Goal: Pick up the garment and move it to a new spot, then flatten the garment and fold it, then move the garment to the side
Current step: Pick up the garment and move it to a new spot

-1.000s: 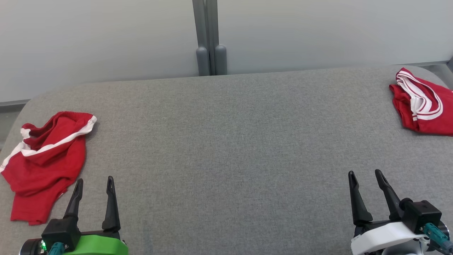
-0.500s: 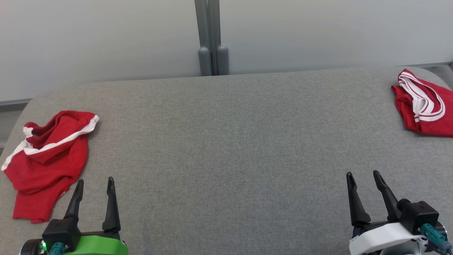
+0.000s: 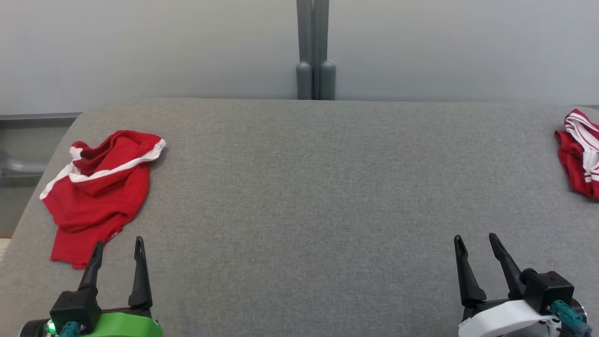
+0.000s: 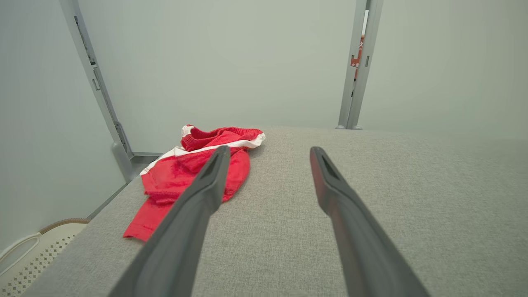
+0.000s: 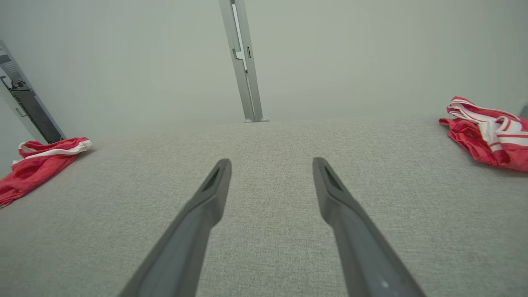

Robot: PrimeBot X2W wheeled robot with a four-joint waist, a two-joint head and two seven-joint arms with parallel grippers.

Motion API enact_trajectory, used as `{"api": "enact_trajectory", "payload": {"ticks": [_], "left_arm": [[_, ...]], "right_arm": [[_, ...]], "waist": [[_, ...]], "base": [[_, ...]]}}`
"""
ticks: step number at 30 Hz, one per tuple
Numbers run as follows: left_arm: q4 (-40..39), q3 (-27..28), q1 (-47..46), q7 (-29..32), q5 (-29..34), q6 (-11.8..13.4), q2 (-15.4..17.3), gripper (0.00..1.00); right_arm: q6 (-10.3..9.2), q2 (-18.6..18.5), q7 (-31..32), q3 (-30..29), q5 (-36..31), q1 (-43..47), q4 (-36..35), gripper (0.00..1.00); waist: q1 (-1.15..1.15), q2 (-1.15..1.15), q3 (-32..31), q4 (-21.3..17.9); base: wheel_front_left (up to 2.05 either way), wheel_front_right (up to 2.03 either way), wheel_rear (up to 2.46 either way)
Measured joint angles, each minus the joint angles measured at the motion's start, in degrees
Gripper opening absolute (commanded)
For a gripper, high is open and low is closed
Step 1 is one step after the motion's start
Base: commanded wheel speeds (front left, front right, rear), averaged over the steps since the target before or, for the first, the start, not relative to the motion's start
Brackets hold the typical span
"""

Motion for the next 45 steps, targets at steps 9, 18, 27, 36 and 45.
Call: {"api": "enact_trajectory", "payload": {"ticks": [9, 18, 27, 36, 45], "left_arm": [[0.5, 0.9, 0.2, 0.0, 0.2, 0.0, 0.6, 1.00], [0.7, 1.5, 0.8, 0.0, 0.2, 0.0, 0.9, 1.00], [1.0, 2.3, 1.4, 0.0, 0.1, 0.0, 0.9, 1.00], [1.2, 3.3, 1.5, 0.0, -0.3, 0.0, 0.9, 1.00], [2.3, 3.9, -7.6, 0.0, -1.8, 0.0, 1.6, 1.00]], "right_arm": [[0.00, 0.3, 0.0, 0.7, -0.4, 0.2, 1.1, 1.00], [0.00, 0.4, 0.0, 1.2, -0.3, 0.0, 2.1, 1.00], [0.00, 0.7, 0.0, 1.9, -0.2, -0.3, 2.6, 1.00], [0.00, 0.8, 0.0, 2.7, 0.1, -0.5, 2.7, 1.00], [0.00, -1.4, 0.3, 1.4, -0.3, -2.1, 1.5, 1.00]], "waist": [[0.00, 0.00, -0.1, 7.1], [0.00, 0.00, 0.0, 14.7], [0.00, 0.00, 0.1, 20.3], [0.00, 0.00, 0.2, 20.9], [0.00, 0.00, 2.4, 17.8]], "base": [[0.00, 0.00, 0.00], [0.00, 0.00, 0.00], [0.00, 0.00, 0.00], [0.00, 0.00, 0.00], [0.00, 0.00, 0.00]]}}
